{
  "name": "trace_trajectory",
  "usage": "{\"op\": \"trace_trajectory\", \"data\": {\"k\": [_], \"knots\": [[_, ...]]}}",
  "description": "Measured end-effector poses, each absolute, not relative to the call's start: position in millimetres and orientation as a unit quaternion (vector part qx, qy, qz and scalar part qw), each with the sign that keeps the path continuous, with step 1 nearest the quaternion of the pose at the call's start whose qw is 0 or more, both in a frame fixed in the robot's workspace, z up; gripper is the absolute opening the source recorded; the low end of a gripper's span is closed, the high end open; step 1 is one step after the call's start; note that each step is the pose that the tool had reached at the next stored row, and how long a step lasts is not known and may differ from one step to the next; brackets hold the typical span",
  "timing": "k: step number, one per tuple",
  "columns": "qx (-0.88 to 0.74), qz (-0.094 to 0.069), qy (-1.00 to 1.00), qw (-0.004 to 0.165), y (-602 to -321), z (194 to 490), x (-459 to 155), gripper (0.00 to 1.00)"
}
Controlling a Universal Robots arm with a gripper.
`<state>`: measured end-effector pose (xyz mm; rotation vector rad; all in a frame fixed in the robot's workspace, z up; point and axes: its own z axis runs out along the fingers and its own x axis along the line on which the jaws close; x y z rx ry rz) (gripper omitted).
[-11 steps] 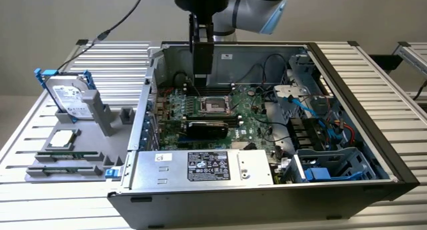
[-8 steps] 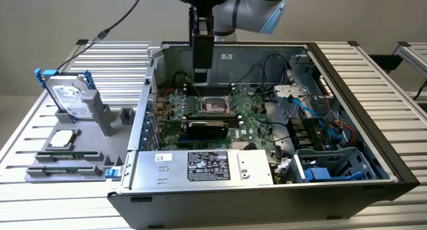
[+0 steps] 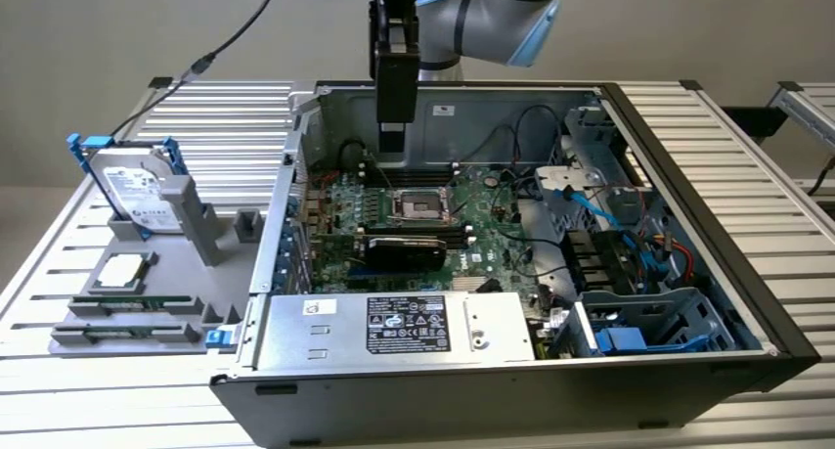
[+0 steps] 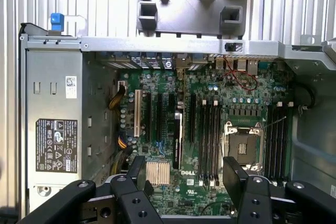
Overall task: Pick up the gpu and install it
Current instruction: 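Press down on the gpu until it lock into place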
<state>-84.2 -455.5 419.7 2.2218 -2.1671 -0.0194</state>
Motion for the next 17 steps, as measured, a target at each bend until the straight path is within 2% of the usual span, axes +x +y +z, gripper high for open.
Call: {"op": "trace_trajectory", "data": {"k": [17], "knots": [[0.716, -0.006, -0.698, 0.019, -455.5, 419.7, -84.2, 0.7]]}}
